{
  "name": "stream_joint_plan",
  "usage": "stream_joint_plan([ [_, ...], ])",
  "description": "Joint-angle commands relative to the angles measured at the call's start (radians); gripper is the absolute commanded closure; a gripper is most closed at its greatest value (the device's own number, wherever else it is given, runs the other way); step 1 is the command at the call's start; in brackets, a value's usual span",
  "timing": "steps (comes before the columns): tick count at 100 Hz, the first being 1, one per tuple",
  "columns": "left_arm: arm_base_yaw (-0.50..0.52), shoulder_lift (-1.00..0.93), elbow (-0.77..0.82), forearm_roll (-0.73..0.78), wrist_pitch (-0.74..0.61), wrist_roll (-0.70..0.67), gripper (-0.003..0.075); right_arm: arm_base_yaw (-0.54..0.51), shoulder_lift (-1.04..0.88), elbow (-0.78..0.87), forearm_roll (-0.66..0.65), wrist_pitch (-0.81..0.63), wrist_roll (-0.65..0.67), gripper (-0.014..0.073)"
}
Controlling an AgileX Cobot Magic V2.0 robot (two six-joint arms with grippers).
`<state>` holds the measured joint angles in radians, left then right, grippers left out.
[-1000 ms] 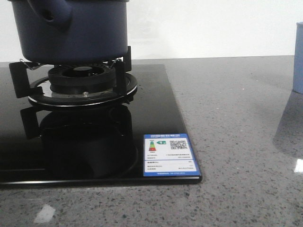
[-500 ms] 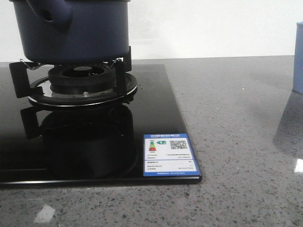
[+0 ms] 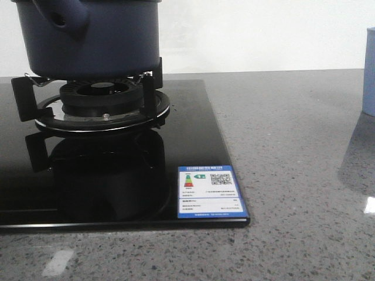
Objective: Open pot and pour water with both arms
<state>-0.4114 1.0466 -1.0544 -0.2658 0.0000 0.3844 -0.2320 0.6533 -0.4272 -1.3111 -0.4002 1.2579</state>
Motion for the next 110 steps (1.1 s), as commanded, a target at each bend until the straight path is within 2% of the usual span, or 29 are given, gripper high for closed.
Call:
stream_joint_plan([
  [1,0.059,-0.073,-0.035,0.004,-0.046,-0.003,0.0640,-0.001,-0.004,-0.113,0.031,0.044,0.003,0.0615],
  [3,0.075,-0.086,-0.035,0.004,-0.033,-0.003,0.0699,-0.001,-0.004,-0.129,0.031,0.053,0.003,0.0657],
  [5,0.085,-0.099,-0.035,0.004,-0.017,-0.003,0.0741,-0.001,-0.004,-0.144,0.034,0.063,0.005,0.0663],
  [20,0.209,-0.178,-0.022,0.006,0.115,-0.003,0.0740,-0.001,-0.008,-0.195,0.054,0.130,0.005,0.0661],
  [35,0.308,-0.316,0.103,0.003,0.064,-0.003,0.0740,0.004,-0.066,-0.151,0.083,0.144,0.005,0.0661],
  [49,0.375,-0.481,0.294,-0.029,0.000,-0.003,0.0740,0.023,-0.138,-0.042,0.074,0.159,-0.016,0.0661],
  [68,0.411,-0.729,0.537,-0.050,0.000,-0.003,0.0740,0.027,-0.229,0.128,0.062,0.247,-0.022,0.0661],
  [78,0.412,-0.840,0.632,-0.065,0.000,-0.003,0.0740,0.027,-0.248,0.186,0.062,0.248,-0.022,0.0661],
  [93,0.412,-0.937,0.711,-0.070,0.009,-0.003,0.0740,0.027,-0.250,0.201,0.062,0.201,-0.022,0.0661],
  [110,0.412,-0.960,0.742,-0.072,0.011,-0.003,0.0740,0.027,-0.250,0.201,0.062,0.201,-0.022,0.0661],
])
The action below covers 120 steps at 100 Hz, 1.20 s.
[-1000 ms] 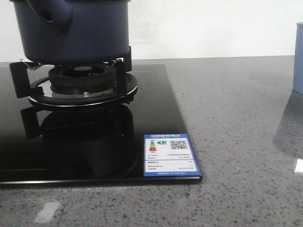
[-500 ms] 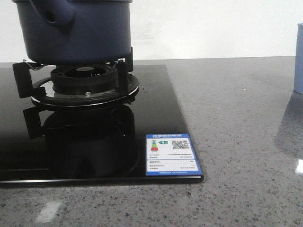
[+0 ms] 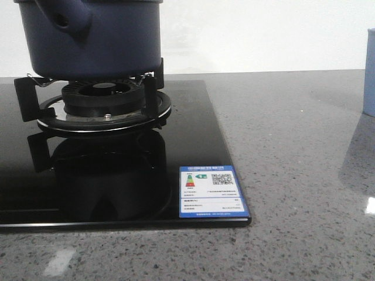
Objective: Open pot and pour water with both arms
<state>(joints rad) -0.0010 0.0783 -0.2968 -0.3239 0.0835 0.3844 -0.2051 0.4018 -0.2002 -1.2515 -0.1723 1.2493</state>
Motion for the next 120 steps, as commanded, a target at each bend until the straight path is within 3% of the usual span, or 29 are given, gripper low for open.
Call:
stream_joint_plan([
  [1,0.001,0.008,-0.016,-0.014,-0.074,-0.003,0.0740,0.000,0.002,-0.026,0.003,-0.027,-0.014,0.0661],
  [27,0.001,0.008,-0.010,-0.085,0.066,-0.003,0.0740,0.000,0.002,-0.026,0.003,-0.027,-0.014,0.0661],
  [69,0.001,0.008,-0.010,-0.083,0.074,-0.003,0.0740,0.000,0.002,-0.026,0.003,-0.027,-0.014,0.0661],
  [79,0.001,0.008,0.014,-0.026,0.005,-0.032,0.0740,0.000,0.002,-0.026,0.003,-0.027,-0.014,0.0661],
  [87,0.001,0.000,0.093,0.192,-0.131,-0.220,0.0740,0.000,0.002,-0.026,0.003,-0.027,-0.014,0.0661],
  [95,0.001,-0.013,0.183,0.308,-0.226,-0.332,0.0740,0.000,0.002,-0.026,0.003,-0.027,-0.014,0.0661],
  [111,0.001,-0.070,0.310,0.286,-0.198,-0.363,0.0740,0.000,0.002,-0.026,0.003,-0.027,-0.014,0.0661],
  [120,0.001,-0.109,0.308,0.286,-0.114,-0.355,0.0740,0.000,0.002,-0.026,0.003,-0.027,-0.014,0.0661],
])
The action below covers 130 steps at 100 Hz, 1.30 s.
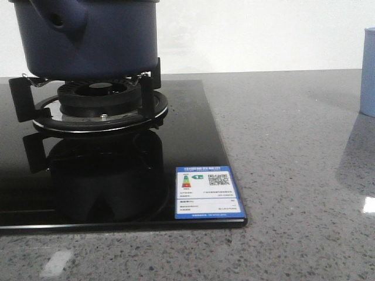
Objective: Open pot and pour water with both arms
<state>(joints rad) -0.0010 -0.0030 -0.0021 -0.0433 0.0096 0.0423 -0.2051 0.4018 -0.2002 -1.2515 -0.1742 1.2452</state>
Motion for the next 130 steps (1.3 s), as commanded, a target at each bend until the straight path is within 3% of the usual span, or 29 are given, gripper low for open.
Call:
stream_joint_plan([
  [1,0.001,-0.026,0.014,0.006,-0.037,-0.011,0.0740,0.000,0.005,-0.026,0.003,-0.025,-0.010,0.0661],
  [110,0.001,-0.026,0.014,-0.027,-0.027,-0.013,0.0740,0.000,0.004,-0.024,0.005,0.003,-0.010,0.0661],
  [122,0.001,-0.026,0.014,-0.027,-0.027,-0.013,0.0740,0.000,0.004,-0.012,0.081,-0.009,-0.010,0.0661],
  [130,0.001,-0.026,0.014,-0.027,-0.027,-0.013,0.0740,0.010,0.004,0.002,0.254,-0.005,-0.081,0.0661],
])
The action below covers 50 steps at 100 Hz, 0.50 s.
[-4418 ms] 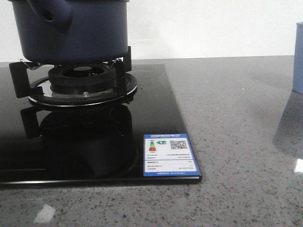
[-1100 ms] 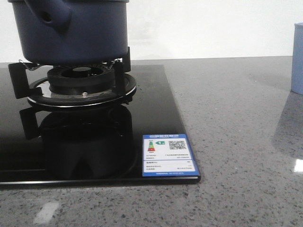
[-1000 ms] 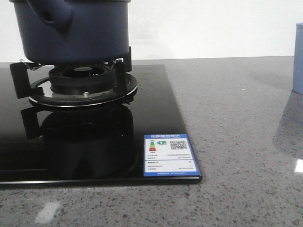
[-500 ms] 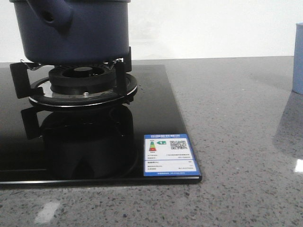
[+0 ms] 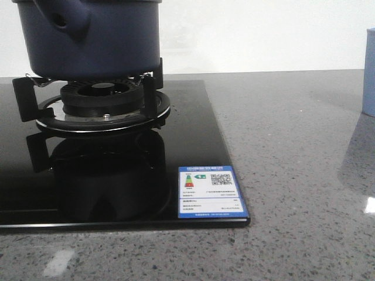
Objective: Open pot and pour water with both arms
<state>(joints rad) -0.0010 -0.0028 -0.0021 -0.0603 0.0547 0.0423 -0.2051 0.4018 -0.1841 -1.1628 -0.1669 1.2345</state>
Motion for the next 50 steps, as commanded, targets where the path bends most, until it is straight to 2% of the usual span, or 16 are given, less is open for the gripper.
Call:
stream_joint_plan([
  [1,0.001,-0.026,0.014,-0.010,-0.072,-0.013,0.0740,0.014,0.004,-0.014,0.187,-0.012,-0.111,0.0661],
  [4,0.001,-0.026,0.014,-0.010,-0.072,-0.013,0.0740,0.023,0.002,-0.009,0.305,-0.014,-0.218,0.0661],
  [5,0.001,-0.026,0.014,-0.010,-0.072,-0.013,0.0740,0.026,0.002,-0.010,0.305,-0.014,-0.278,0.0661],
  [6,0.001,-0.026,0.014,-0.010,-0.072,-0.013,0.0740,0.032,-0.001,-0.008,0.386,-0.012,-0.311,0.0661],
  [7,0.001,-0.026,0.014,-0.010,-0.072,-0.013,0.0740,0.035,-0.001,-0.008,0.386,-0.012,-0.344,0.0661],
  [11,0.001,-0.026,0.014,-0.010,-0.072,-0.013,0.0740,0.053,-0.005,-0.004,0.603,-0.012,-0.555,0.0661],
  [12,0.001,-0.026,0.014,-0.010,-0.072,-0.013,0.0740,0.056,-0.007,-0.004,0.603,-0.010,-0.626,0.0661],
  [13,0.001,-0.026,0.014,-0.010,-0.072,-0.013,0.0740,0.062,-0.008,-0.003,0.703,-0.005,-0.661,0.0661],
  [18,0.001,-0.026,0.014,-0.010,-0.072,-0.013,0.0740,0.082,-0.019,-0.001,0.924,0.029,-0.895,0.0661],
  [19,0.001,-0.026,0.014,-0.010,-0.072,-0.013,0.0740,0.084,-0.024,-0.001,0.924,0.034,-0.957,0.0661],
  [20,0.001,-0.026,0.014,-0.010,-0.072,-0.013,0.0740,0.089,-0.027,-0.001,1.006,0.045,-0.986,0.0661],
  [26,0.001,-0.026,0.014,-0.010,-0.072,-0.013,0.0740,0.109,-0.051,-0.001,1.148,0.093,-1.199,0.0661],
  [33,0.001,-0.026,0.014,-0.010,-0.072,-0.013,0.0740,0.131,-0.091,0.020,1.183,0.099,-1.284,0.0661],
  [50,0.001,-0.026,0.014,-0.010,-0.072,-0.013,0.0740,0.142,-0.228,0.153,1.175,0.061,-1.270,0.0661],
])
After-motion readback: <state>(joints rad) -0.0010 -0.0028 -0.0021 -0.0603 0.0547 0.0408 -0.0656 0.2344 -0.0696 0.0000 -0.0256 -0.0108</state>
